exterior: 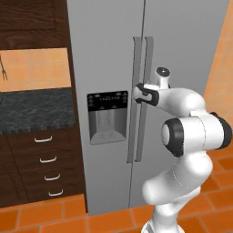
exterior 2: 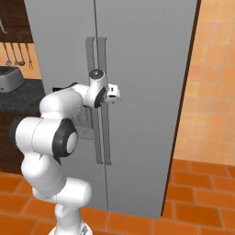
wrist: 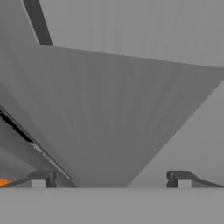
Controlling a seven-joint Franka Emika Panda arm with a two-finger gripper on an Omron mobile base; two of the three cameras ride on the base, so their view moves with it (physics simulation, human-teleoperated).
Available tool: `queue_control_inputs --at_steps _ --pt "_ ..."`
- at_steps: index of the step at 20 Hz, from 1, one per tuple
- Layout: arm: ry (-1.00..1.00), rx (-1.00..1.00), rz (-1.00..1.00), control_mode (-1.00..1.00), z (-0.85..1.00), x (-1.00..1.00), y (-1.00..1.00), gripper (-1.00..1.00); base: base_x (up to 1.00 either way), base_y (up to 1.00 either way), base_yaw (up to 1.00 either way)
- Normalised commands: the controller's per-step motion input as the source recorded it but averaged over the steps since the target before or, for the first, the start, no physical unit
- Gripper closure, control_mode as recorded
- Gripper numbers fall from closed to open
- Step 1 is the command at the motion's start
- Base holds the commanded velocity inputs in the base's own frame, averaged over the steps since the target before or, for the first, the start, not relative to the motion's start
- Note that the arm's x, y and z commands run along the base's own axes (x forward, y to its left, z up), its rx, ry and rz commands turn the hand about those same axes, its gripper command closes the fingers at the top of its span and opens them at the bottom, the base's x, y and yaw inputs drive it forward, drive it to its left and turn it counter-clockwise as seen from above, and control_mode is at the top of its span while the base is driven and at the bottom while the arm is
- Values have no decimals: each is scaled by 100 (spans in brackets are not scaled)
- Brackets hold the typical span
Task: Take the strawberry from the fridge and place it on top of the pancake, located on the dining counter.
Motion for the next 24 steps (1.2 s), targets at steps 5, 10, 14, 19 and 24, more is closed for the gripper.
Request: queue_control_inputs --at_steps 5,10,14,19,24 --pt "-17 11 0 -100 -4 64 -30 -100 0 0 0" --pt "-77 1 0 -100 0 -24 -12 -100 0 0 0" --pt "-71 0 0 -100 -15 -38 22 -100 0 0 0" --pt "-37 0 -4 -100 -26 3 35 -100 0 0 0" --pt "1 0 -15 -100 0 20 44 -100 0 0 0"
